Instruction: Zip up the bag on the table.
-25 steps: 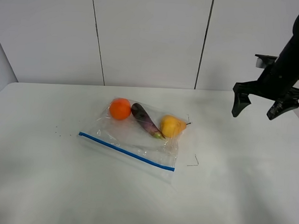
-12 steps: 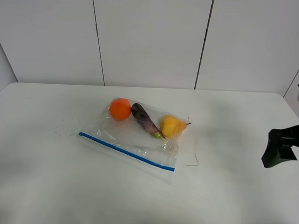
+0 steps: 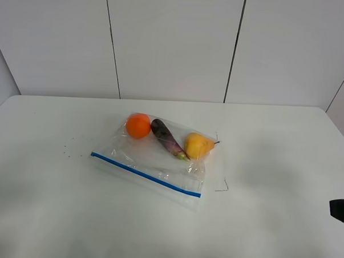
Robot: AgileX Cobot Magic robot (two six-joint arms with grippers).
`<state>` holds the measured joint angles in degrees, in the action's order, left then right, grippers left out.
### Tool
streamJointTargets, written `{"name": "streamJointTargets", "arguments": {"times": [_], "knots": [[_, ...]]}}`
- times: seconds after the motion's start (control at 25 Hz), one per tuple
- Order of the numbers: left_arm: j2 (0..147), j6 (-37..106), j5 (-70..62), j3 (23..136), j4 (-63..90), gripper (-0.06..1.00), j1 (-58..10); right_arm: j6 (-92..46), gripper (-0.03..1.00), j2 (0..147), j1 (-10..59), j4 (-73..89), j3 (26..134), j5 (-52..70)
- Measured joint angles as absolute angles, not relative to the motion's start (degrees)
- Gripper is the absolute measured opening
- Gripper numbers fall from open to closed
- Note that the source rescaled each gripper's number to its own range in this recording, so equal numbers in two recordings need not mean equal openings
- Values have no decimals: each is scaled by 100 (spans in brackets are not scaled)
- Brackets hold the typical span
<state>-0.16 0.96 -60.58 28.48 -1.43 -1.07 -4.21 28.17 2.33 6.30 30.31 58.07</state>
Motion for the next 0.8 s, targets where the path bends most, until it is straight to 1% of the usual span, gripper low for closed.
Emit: {"name": "streamJointTargets", "arguments": {"times": [0.16, 0.44, 0.56, 0.8], "knots": [[-16, 96, -6058, 2848, -143, 96, -107, -421, 100, 1697, 233, 606, 2885, 5824], [-16, 96, -6058, 2848, -143, 96, -107, -361, 100, 375, 233, 542, 2879, 5818], [-16, 96, -6058, 2848, -143, 96, -107, -273, 100, 11, 233, 499, 2871, 5818], [-16, 96, -6058, 2848, -143, 96, -107, -185, 100, -19, 233, 432, 2867, 5818]]}}
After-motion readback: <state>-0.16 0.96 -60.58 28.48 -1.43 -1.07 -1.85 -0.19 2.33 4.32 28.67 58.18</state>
